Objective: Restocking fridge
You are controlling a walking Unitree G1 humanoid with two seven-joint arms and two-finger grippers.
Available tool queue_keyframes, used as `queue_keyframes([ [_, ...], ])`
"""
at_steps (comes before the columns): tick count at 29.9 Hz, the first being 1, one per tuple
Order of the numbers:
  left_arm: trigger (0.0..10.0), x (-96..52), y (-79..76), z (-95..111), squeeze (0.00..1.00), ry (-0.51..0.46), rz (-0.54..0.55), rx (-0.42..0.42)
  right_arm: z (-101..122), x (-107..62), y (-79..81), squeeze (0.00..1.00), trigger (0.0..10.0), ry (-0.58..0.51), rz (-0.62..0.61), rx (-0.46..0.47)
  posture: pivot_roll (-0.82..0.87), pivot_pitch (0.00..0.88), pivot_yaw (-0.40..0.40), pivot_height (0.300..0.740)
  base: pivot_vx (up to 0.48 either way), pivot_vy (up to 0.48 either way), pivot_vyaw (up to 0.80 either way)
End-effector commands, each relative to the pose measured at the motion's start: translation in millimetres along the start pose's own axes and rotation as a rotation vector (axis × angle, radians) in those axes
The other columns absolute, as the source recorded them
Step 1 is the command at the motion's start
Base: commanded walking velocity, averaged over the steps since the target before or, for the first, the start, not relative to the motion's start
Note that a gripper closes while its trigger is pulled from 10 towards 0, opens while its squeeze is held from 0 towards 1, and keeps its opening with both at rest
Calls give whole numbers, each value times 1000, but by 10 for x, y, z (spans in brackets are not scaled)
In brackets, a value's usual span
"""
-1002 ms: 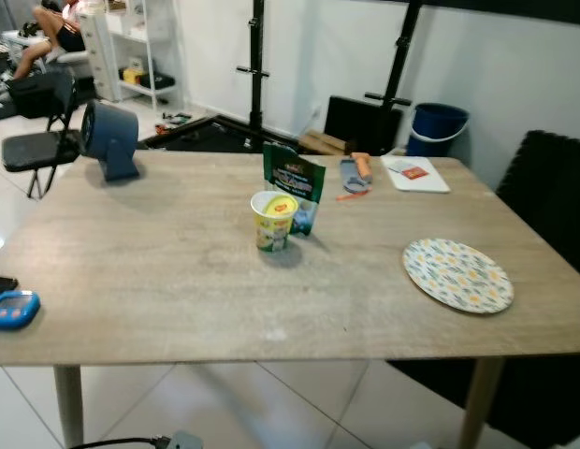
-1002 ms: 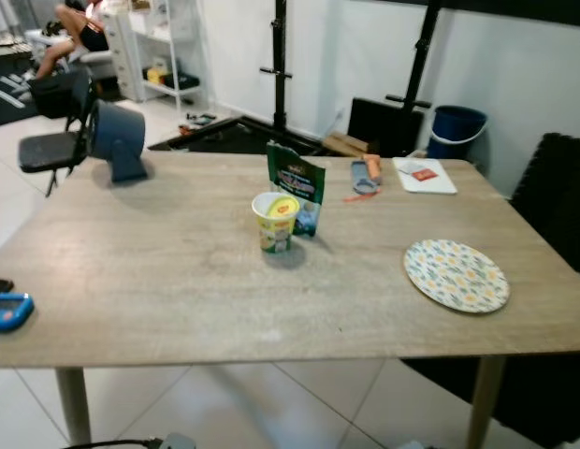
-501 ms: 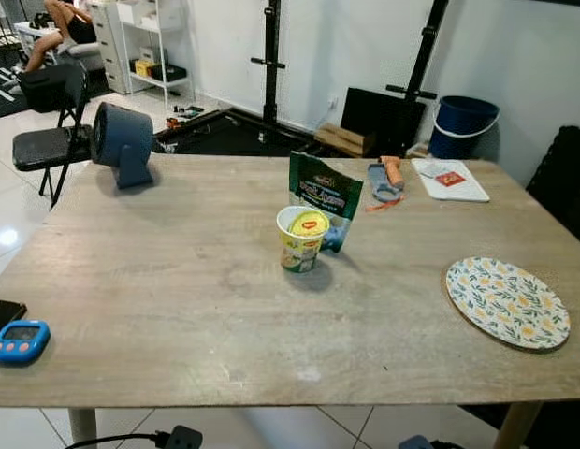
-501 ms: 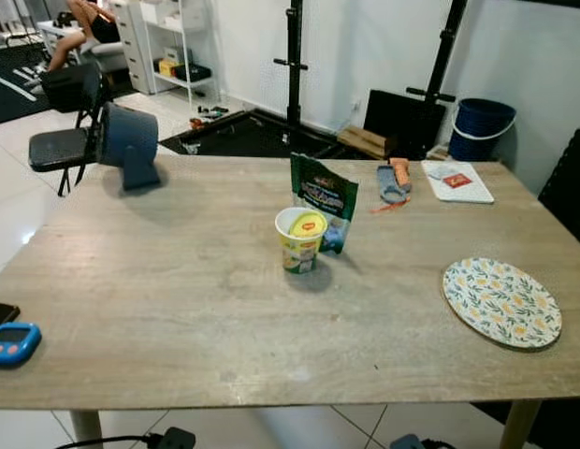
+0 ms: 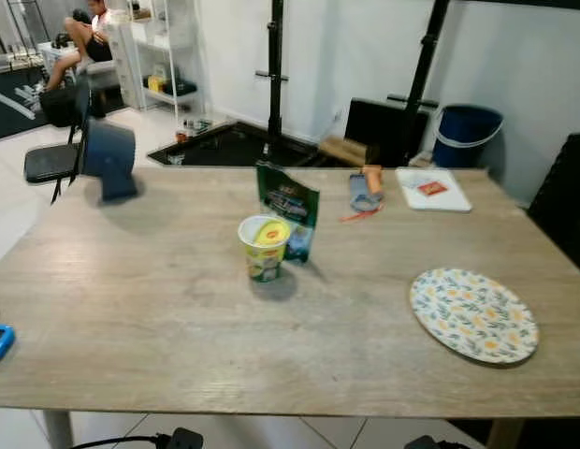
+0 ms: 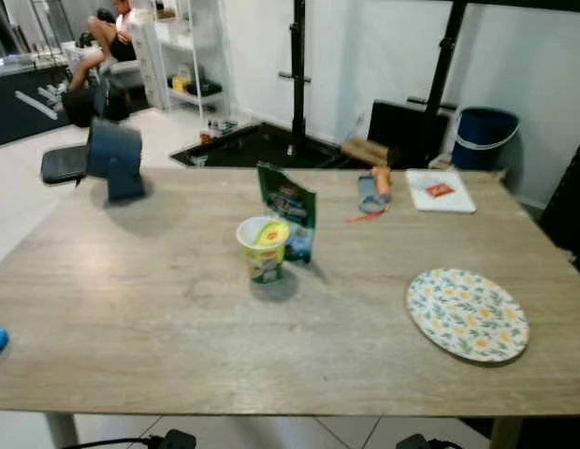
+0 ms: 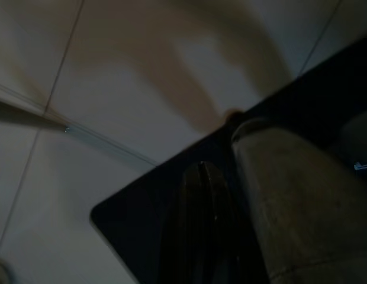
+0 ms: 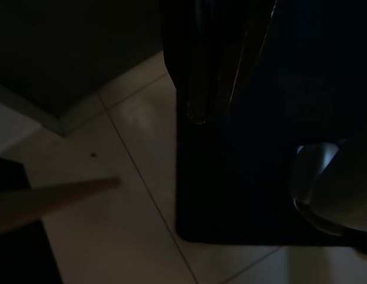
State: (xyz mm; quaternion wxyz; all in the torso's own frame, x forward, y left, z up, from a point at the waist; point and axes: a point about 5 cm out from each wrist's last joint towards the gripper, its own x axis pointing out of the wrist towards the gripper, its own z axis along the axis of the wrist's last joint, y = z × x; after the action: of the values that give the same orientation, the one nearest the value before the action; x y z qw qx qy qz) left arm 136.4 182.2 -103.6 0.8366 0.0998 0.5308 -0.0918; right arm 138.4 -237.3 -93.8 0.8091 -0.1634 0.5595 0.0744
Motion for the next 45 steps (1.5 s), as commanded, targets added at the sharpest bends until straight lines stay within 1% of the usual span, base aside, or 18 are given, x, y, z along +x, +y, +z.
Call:
queue_keyframes([
  [1,10000,-17,-39,-161,0,60,-14,-13,-41,0,19,0,10000,13,3,10,-23,0,-16,740,0,0,0],
  [5,10000,-14,-47,-145,0,57,-18,-18,-38,0,21,0,10000,12,4,11,-24,0,-15,740,0,0,0],
  [8,10000,-12,-61,-141,0,62,-34,11,-39,0,20,0,10000,12,3,11,-24,0,-15,740,0,0,0],
  [16,10000,-12,-51,-141,0,62,-22,14,-40,1,27,0,10000,13,3,13,-27,0,-11,740,0,-450,0],
  [22,10000,-13,-39,-140,0,61,-14,10,-44,1,20,0,10000,17,-14,20,-28,0,-10,740,0,0,0],
  [28,10000,-12,-45,-137,0,61,-18,9,-34,-1,-22,0,10000,15,-81,-20,-28,0,-10,740,0,0,0],
  [30,10000,-11,-47,-134,0,60,-19,10,-23,-1,-17,0,10000,-5,-77,1,-28,0,-10,740,0,0,0],
  [31,10000,-11,-47,-134,0,60,-20,11,-11,0,0,78,10000,-23,-55,24,-32,0,-9,740,0,0,0],
  [32,10000,-12,-44,-134,0,60,-20,13,10,1,33,769,10000,-50,-7,54,-32,0,-9,740,0,0,0],
  [33,10000,-12,-41,-134,0,61,-19,14,24,1,56,949,10000,-68,26,71,-32,0,-9,740,0,0,0],
  [34,10000,-12,-38,-135,0,61,-19,17,37,1,113,1000,10000,-78,112,85,-32,0,-9,740,0,0,0],
  [35,10000,-12,-38,-135,0,61,-19,17,37,1,113,1000,10000,-78,112,85,-32,0,-9,740,0,0,0],
  [36,10000,-13,-31,-135,0,62,-18,20,47,-3,176,1000,10000,-82,202,92,-38,0,-7,740,0,0,0],
  [37,10000,-14,-26,-136,0,62,-17,20,55,-5,199,1000,10000,-81,237,64,-38,0,-7,740,0,0,0],
  [41,10000,-15,-16,-136,0,62,-15,19,69,-12,245,1000,10000,-83,306,26,-38,0,-7,740,0,0,0],
  [42,10000,-17,-11,-139,0,63,-15,19,71,-17,277,1000,10000,-79,351,-5,-39,0,-11,740,0,0,0],
  [43,10000,-17,-11,-139,0,63,-15,19,71,-17,277,1000,10000,-79,351,-5,-39,0,-11,740,0,0,0],
  [45,10000,-18,-10,-146,0,64,-16,19,70,-22,304,1000,10000,-66,388,-71,-39,0,-13,740,0,0,0],
])
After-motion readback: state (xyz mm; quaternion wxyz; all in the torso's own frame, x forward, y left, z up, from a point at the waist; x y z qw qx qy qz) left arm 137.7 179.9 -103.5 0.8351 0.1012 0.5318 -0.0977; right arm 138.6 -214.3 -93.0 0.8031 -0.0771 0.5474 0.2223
